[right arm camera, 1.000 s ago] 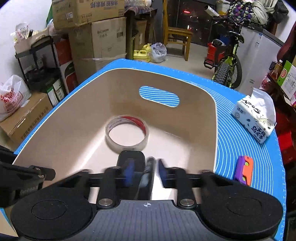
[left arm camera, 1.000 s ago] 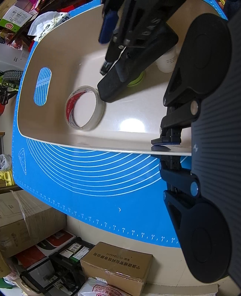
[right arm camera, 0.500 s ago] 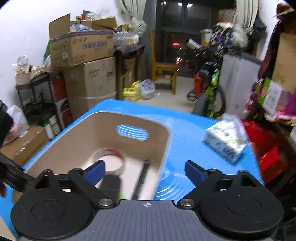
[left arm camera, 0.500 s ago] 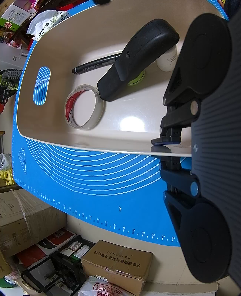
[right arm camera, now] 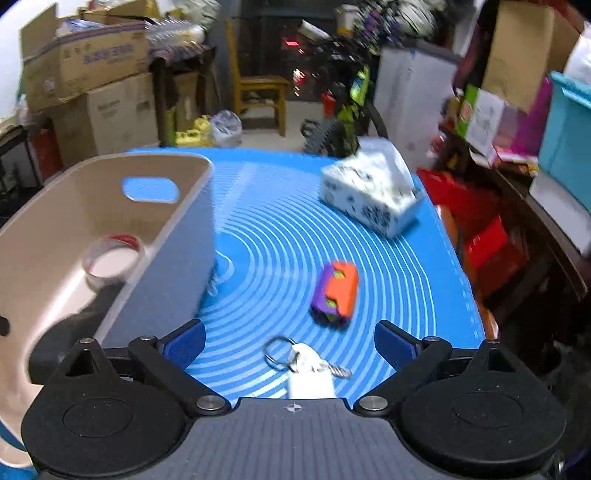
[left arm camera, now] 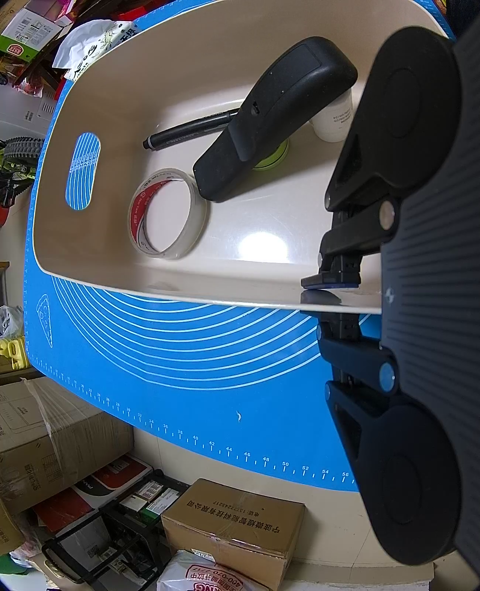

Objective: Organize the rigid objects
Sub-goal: 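Move the right gripper to the white charger and grasp it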

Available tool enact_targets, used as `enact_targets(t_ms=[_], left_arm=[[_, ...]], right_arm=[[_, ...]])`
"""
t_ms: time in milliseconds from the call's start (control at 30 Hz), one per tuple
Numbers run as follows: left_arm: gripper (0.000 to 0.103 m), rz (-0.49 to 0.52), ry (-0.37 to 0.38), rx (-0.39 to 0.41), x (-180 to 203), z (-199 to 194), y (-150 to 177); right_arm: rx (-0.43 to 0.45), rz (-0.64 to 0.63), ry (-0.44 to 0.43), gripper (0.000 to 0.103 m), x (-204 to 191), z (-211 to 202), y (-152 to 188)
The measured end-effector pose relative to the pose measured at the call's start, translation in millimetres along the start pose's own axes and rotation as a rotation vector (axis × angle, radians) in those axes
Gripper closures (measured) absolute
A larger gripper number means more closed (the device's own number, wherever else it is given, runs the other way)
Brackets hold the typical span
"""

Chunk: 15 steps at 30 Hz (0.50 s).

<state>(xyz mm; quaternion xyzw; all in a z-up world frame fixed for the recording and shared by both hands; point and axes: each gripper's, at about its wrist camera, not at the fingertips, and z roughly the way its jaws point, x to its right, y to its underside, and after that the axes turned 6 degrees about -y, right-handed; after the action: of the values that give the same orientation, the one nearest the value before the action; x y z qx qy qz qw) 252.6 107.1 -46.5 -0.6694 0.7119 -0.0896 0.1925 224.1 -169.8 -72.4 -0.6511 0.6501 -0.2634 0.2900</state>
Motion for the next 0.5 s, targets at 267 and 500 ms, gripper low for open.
enact_targets(t_ms=[267,500], left_arm=[[0.094,0.000,0.000,0.000,0.2,0.1,0.1],[0.094,0.000,0.000,0.000,0.3,0.1,0.1]], right_arm=[[-0.054,-0.016,0.014,0.005,9.9,21.6,26.5],[-0.100,-0.026,0.010,0.005,10.8,38.3,41.1]])
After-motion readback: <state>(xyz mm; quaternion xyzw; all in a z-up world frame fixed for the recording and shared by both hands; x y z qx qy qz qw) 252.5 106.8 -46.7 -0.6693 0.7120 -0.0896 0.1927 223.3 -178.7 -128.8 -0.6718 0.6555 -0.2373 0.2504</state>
